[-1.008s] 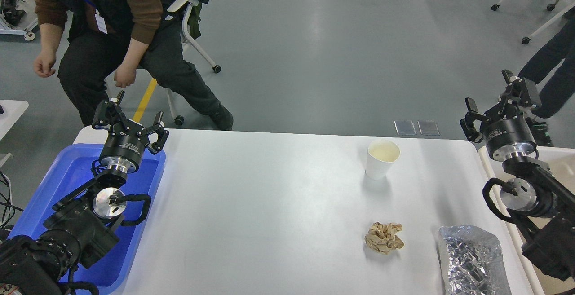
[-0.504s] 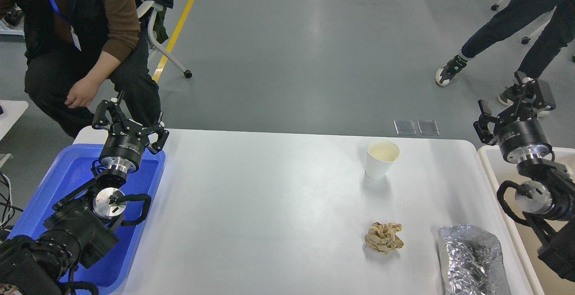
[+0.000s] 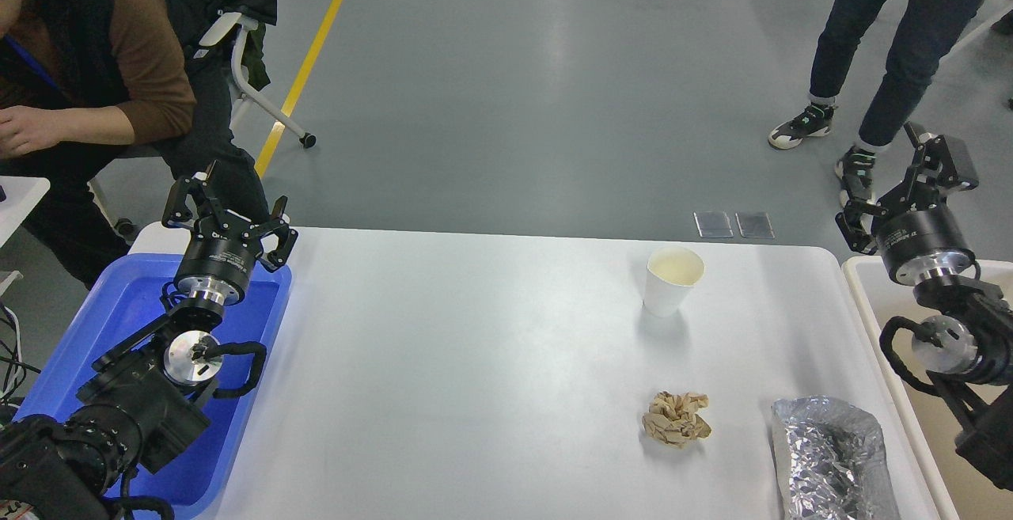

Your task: Tidy desktop

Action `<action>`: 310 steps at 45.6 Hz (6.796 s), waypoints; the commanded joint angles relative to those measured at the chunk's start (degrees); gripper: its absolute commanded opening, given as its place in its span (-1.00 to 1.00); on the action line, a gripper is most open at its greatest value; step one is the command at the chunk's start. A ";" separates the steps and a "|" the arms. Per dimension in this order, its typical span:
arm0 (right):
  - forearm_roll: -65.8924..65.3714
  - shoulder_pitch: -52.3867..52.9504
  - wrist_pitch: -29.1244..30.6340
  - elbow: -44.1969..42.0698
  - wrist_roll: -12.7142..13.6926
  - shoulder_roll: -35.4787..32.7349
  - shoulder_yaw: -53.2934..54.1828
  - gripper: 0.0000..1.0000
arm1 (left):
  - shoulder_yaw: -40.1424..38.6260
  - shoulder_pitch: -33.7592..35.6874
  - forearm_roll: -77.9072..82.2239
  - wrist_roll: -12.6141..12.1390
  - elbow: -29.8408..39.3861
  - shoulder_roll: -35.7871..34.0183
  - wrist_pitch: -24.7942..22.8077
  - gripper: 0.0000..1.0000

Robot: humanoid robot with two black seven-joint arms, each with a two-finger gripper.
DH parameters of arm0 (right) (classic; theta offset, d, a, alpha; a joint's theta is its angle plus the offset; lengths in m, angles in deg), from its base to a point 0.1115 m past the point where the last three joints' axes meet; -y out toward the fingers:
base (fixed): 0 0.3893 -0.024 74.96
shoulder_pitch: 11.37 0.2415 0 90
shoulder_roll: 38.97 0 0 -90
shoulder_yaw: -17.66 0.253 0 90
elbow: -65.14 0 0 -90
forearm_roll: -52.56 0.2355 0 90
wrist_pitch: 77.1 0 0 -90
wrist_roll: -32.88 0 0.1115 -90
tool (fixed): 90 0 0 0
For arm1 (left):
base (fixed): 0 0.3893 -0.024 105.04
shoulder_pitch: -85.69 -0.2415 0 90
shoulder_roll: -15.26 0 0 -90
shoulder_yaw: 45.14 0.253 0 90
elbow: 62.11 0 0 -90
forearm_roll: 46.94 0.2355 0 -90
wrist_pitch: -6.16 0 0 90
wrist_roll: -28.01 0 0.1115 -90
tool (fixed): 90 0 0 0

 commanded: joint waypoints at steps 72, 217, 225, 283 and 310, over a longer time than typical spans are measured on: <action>-18.10 46.54 -0.72 2.85 0.47 -10.26 -89.91 0.98 | -0.09 0.00 -0.07 0.00 0.00 0.00 0.00 1.00; -14.58 24.48 -4.59 -29.41 5.39 17.78 -88.95 -1.00 | 0.00 0.00 0.02 0.00 0.00 0.00 0.00 1.00; -12.83 24.92 -4.59 -29.15 5.31 17.69 -88.77 -1.00 | 0.00 0.00 0.02 0.00 0.00 0.00 0.00 1.00; 0.35 43.82 1.21 1.97 4.95 -20.09 -58.36 -1.00 | 0.00 0.00 0.02 0.00 0.00 0.00 0.00 1.00; 15.92 34.51 -5.12 -19.11 8.03 -23.97 -58.54 -1.00 | 0.00 0.00 0.02 0.00 0.00 0.00 0.00 1.00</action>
